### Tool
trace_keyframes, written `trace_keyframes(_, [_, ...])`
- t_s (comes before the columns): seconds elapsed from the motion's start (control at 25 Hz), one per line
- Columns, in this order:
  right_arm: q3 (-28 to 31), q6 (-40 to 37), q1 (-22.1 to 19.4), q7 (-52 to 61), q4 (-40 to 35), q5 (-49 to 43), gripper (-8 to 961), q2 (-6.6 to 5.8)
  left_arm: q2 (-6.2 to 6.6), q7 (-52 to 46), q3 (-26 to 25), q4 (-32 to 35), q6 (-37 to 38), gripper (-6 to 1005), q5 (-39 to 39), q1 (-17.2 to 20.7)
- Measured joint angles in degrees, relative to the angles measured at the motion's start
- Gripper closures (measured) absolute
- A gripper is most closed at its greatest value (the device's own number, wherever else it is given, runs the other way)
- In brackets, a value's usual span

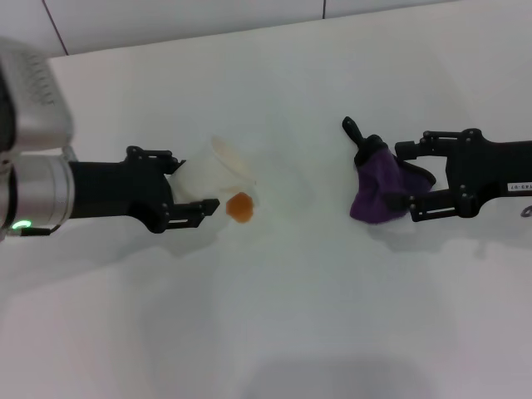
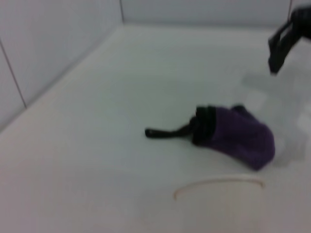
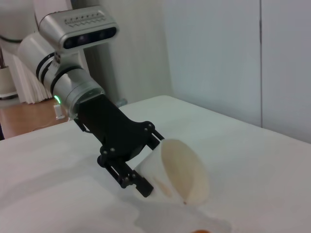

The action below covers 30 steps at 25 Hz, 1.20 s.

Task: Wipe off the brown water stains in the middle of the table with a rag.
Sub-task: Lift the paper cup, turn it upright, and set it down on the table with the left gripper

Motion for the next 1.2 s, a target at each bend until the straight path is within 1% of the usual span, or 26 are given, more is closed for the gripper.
trace_keyframes(0.08, [0.0, 0.0, 0.4, 0.0, 0.0, -0.1, 114, 0.0, 0.02, 4.1, -1.5, -2.3, 0.0, 356, -4.7, 1.4])
trace_keyframes(0.24, [-0.2, 0.0, 0.9, 0.1, 0.1, -0.2, 114, 0.0, 0.13, 12.6, -5.0, -9.9, 0.3, 362, -12.2, 1.9])
trace_keyframes(0.32, [-0.6, 0.0, 1.1, 0.1, 0.1, -0.2, 114, 0.0, 0.16, 17.3, -5.7, -13.9, 0.5, 361, -15.5, 1.8])
trace_keyframes(0.48, [-0.9, 0.0, 1.3, 0.4, 0.1, -0.1, 114, 0.01, -0.01, 25.1, -5.9, -19.5, 0.5, 361, -20.7, 1.8])
trace_keyframes(0.56, [-1.0, 0.0, 1.4, 0.8, 0.1, -0.2, 114, 0.04, -0.08, 28.0, -5.8, -21.1, 0.6, 361, -23.2, 2.5])
trace_keyframes(0.64, [-1.0, 0.0, 1.4, 1.2, 0.1, -0.3, 114, 0.06, -0.09, 30.4, -5.6, -21.6, 0.7, 362, -25.3, 4.0])
trace_keyframes(0.76, [-1.0, -0.1, 1.3, 1.5, 0.1, -0.3, 114, 0.07, -0.13, 32.8, -5.5, -21.7, 0.7, 362, -27.1, 6.1])
trace_keyframes(0.88, [-1.0, 0.0, 1.3, 1.6, 0.5, -0.3, 114, 0.09, -0.09, 35.4, -5.9, -23.1, 0.8, 361, -28.2, 7.3])
trace_keyframes(1.0, [-1.4, 0.0, 1.4, 1.8, 1.3, -0.3, 114, 0.09, -0.02, 39.6, -5.9, -26.1, 0.8, 361, -30.6, 7.5])
trace_keyframes(1.12, [-2.5, 0.2, 1.6, 2.8, 1.5, -0.3, 114, 0.09, -0.02, 44.4, -6.0, -30.1, 0.6, 361, -33.2, 6.9])
trace_keyframes(1.2, [-2.9, 0.3, 1.7, 3.2, 1.6, -0.3, 114, 0.09, -0.06, 46.2, -6.0, -31.4, 0.5, 360, -34.1, 6.5])
